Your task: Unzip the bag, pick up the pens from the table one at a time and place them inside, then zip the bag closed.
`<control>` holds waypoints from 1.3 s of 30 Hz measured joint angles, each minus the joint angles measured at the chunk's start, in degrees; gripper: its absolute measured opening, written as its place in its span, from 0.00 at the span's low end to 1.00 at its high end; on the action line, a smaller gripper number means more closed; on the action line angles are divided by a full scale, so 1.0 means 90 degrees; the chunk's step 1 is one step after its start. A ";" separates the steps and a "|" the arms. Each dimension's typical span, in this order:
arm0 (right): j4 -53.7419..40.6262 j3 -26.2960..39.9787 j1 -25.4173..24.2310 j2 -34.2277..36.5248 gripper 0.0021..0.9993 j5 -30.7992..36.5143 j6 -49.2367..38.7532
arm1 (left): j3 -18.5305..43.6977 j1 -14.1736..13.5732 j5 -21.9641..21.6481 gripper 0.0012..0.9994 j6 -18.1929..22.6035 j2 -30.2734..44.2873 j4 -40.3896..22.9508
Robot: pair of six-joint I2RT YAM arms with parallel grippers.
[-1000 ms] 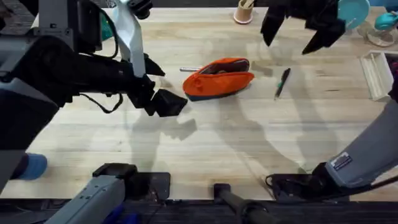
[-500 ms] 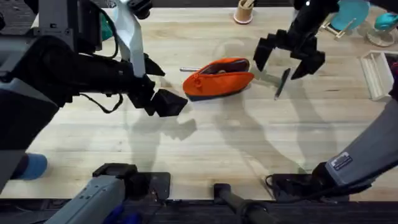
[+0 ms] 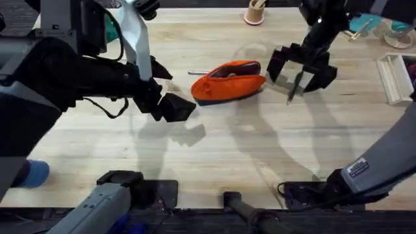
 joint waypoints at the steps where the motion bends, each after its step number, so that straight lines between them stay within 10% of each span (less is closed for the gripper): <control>1: 0.0079 -0.0087 -0.0005 0.0000 0.99 -0.0005 0.0034 | 0.0000 0.0000 0.0000 1.00 0.0000 0.0000 0.0000; 31: 0.1317 -0.1279 -0.0231 -0.0488 0.99 -0.0223 0.0449 | 0.0000 0.0000 0.0000 1.00 0.0000 0.0000 0.0000; 39: 0.1310 -0.1284 -0.0250 -0.0488 0.62 -0.0189 0.0534 | 0.0000 0.0000 0.0000 1.00 0.0000 0.0000 0.0000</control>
